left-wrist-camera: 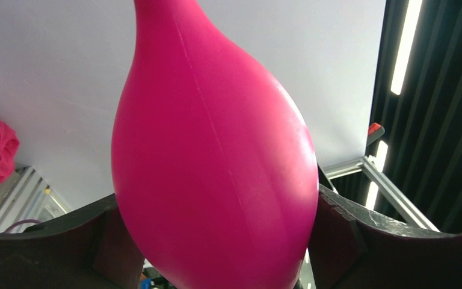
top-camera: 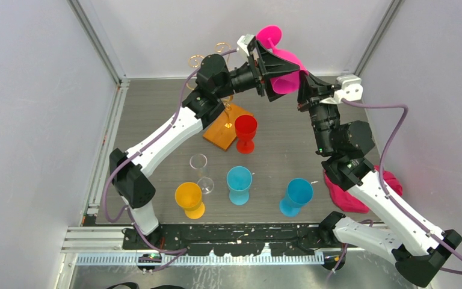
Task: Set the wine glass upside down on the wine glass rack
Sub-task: Turn the wine glass upside down at the wine rack.
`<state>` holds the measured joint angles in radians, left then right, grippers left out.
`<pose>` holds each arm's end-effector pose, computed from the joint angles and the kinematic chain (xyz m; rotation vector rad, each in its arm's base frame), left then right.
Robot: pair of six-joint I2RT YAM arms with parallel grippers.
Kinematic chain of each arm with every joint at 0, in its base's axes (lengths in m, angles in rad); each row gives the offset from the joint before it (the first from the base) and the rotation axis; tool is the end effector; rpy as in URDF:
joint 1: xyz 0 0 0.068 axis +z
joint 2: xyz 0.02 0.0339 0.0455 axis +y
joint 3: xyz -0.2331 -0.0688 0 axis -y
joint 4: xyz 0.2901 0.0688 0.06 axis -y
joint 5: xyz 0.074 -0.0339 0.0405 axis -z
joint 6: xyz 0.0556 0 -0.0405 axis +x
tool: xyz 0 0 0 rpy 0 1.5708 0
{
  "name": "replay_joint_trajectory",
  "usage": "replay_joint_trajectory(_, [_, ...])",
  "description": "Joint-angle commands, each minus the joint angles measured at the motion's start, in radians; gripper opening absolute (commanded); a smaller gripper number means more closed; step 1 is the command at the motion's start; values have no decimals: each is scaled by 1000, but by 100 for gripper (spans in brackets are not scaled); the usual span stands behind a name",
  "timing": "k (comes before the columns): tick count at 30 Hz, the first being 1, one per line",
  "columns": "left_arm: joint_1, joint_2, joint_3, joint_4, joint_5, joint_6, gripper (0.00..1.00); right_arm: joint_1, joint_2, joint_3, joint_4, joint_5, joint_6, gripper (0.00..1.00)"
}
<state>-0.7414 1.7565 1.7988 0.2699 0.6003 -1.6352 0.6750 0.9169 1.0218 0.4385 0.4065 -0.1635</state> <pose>0.3213 -0.3368 0.4516 -0.0799 1.7766 -2.2746 0.2226 0.1500 0.4532 -0.0744 1.0766 0.2524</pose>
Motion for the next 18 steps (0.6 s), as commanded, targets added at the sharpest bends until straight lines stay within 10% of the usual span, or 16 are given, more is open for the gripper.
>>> replay_joint_trajectory(1, [5,-38,38,-14,-13,96,82,15,-23,1,6,-5,-22,19])
replay_joint_trajectory(18, [13,-40,78,-119,-13,236,82,19,-44,0,-32,3,-31,52])
